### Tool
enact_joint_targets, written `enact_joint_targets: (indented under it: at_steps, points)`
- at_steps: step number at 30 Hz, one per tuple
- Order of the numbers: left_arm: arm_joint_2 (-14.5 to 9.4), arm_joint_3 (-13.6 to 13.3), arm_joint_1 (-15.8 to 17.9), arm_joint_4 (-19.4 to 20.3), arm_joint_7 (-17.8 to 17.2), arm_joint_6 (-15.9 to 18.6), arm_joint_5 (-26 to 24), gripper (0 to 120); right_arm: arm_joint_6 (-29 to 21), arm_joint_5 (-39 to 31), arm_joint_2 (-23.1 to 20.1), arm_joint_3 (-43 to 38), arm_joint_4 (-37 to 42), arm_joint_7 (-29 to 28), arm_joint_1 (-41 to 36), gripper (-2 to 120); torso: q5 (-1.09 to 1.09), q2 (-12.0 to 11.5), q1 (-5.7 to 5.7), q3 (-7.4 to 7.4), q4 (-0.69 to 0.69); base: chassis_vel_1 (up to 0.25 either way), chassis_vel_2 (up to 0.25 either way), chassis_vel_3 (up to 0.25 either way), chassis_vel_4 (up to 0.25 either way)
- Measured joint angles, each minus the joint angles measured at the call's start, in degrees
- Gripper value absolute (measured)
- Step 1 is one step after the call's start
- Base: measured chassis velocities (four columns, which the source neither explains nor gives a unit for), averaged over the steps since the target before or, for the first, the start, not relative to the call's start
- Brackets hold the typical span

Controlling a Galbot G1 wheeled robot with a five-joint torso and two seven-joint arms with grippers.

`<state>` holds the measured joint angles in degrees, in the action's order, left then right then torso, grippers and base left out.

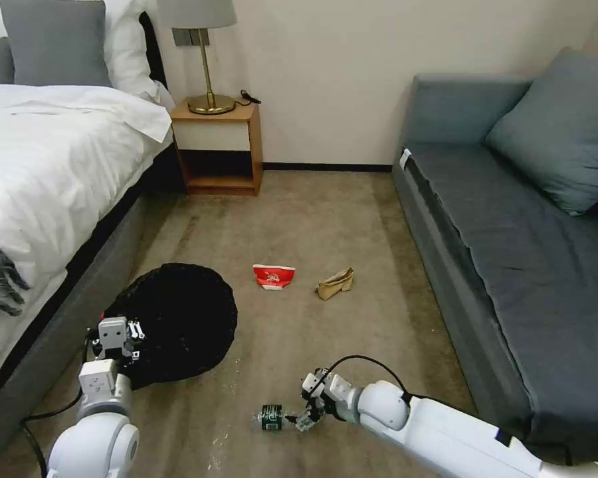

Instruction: Pick up the trash bin, then pick up the garbage on the floor and place it into the trash bin.

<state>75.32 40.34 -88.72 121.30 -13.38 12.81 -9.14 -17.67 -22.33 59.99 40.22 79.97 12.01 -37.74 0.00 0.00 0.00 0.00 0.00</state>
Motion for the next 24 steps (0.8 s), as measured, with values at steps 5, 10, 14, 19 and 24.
enact_joint_targets:
  at_steps: [5, 10, 14, 19, 24]
  points:
    - [0.22, -0.12, -0.07, 1.06, 0.00, 0.09, -0.06, 4, -0.02, -0.03, 1.93, 1.74, -1.32, 0.00, 0.52, 100, 0.00, 0.00, 0.00, 0.00, 0.00, 0.000, 0.000, 0.000, 0.000]
    - [0.08, 0.19, -0.18, 1.34, -0.03, 0.18, -0.31, 4, -0.02, -0.01, 3.53, 3.38, -2.36, -0.02, 0.86, 100, 0.00, 0.00, 0.00, 0.00, 0.00, 0.000, 0.000, 0.000, 0.000]
    - [0.24, 0.31, -0.38, 1.62, -0.09, 0.19, -0.42, 4, 0.29, 0.36, 5.39, 4.06, -3.91, -0.04, 1.16, 100, 0.00, 0.00, 0.00, 0.00, 0.00, 0.000, 0.000, 0.000, 0.000]
    - [0.89, 0.10, -0.57, 1.76, -0.09, 0.20, -0.32, 4, 0.92, 1.98, 7.16, 4.87, -6.30, 0.36, 1.29, 100, 0.00, 0.00, 0.00, 0.00, 0.00, 0.000, 0.000, 0.000, 0.000]
    - [1.20, -0.02, -0.69, 1.77, -0.10, 0.20, -0.25, 4, 1.71, 4.82, 7.83, 4.64, -8.27, 0.94, 0.78, 85, 0.00, 0.00, 0.00, 0.00, -0.01, 0.000, 0.000, 0.000, 0.000]
